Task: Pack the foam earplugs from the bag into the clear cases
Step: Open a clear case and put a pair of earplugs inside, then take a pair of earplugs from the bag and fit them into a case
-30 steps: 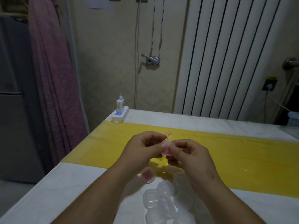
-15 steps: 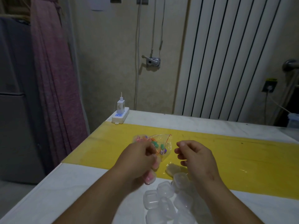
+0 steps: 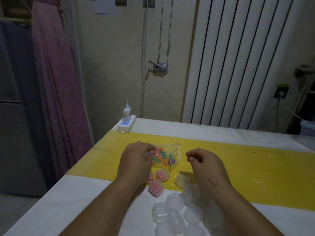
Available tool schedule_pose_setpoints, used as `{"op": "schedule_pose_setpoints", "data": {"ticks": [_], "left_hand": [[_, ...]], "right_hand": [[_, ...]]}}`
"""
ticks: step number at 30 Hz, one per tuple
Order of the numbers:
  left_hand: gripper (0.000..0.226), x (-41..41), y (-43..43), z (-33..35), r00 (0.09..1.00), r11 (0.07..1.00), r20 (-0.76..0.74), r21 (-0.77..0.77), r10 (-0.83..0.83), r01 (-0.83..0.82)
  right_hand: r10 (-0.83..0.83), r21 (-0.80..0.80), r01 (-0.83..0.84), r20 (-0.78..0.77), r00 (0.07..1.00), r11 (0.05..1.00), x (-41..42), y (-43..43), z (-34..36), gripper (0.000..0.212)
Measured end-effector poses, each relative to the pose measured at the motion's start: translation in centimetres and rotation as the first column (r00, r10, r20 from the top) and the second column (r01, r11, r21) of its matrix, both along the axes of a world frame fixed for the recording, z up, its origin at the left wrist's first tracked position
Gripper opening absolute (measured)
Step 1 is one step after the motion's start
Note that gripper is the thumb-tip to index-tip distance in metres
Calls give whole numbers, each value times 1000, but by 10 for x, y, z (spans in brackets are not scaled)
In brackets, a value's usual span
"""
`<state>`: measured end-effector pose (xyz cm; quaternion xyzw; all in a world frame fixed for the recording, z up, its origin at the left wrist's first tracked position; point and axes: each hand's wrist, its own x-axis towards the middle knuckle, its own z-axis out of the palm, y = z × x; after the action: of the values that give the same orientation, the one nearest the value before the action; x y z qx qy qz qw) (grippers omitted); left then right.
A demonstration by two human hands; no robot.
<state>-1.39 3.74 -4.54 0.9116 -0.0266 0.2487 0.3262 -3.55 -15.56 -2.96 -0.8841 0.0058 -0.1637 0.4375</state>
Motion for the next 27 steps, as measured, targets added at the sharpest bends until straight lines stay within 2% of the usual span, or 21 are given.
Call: {"op": "schedule_pose_setpoints", "data": {"ticks": [3,6,10,14,22,27], "left_hand": [[26,2,-3,-1,996,997,48,33,-72,70],[29,2,-4,-4,989,988,-8,47,-149,149],[31,5,-3,-7,975,981,-116,28,-188,192],[38,6,-3,-12,968,985,-186,-4,-170,172],[44,6,-4,-13,968,986,-189,-13,-165,166],[44,5,-4,-12,966,985,-195,-12,-169,169]], "right_hand": [[25,-94,-36,-111,993,995,17,5,-1,25],[31,-222,-73,-187,982,972,39,12,-4,31],[16,-351,-90,-208,978,932,59,26,-5,32],[40,-373,-113,-198,979,921,70,41,1,21],[105,-430,-235,-303,947,872,79,51,0,9],[86,-471,-230,-306,948,852,77,55,5,11]]}}
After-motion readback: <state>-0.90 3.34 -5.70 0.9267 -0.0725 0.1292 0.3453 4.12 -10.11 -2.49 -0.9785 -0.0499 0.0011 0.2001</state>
